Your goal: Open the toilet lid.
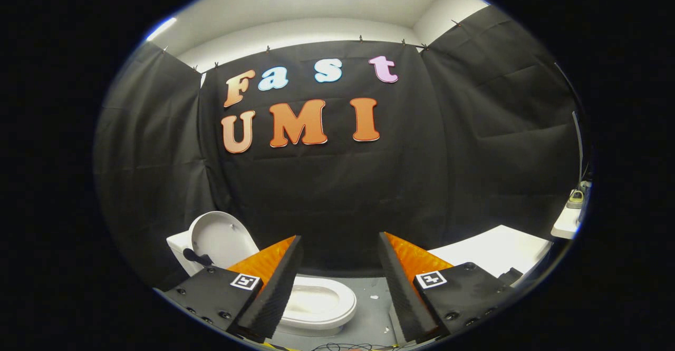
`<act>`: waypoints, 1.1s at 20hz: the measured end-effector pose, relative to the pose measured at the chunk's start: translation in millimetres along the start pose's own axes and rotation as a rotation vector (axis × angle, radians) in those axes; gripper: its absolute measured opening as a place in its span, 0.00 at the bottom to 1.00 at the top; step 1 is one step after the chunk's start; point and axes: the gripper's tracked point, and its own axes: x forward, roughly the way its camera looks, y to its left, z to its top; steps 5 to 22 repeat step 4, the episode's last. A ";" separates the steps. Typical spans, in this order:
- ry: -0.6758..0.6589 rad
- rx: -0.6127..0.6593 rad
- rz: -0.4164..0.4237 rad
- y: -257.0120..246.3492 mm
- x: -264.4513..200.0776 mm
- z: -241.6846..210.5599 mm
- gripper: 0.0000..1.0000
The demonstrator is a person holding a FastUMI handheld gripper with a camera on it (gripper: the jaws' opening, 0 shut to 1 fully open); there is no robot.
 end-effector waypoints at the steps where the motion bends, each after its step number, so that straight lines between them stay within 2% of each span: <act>1: -0.001 -0.002 -0.002 -0.3 0.4 0.1 0.92; 22: -0.005 -0.007 0.001 1.1 -0.3 1.1 0.92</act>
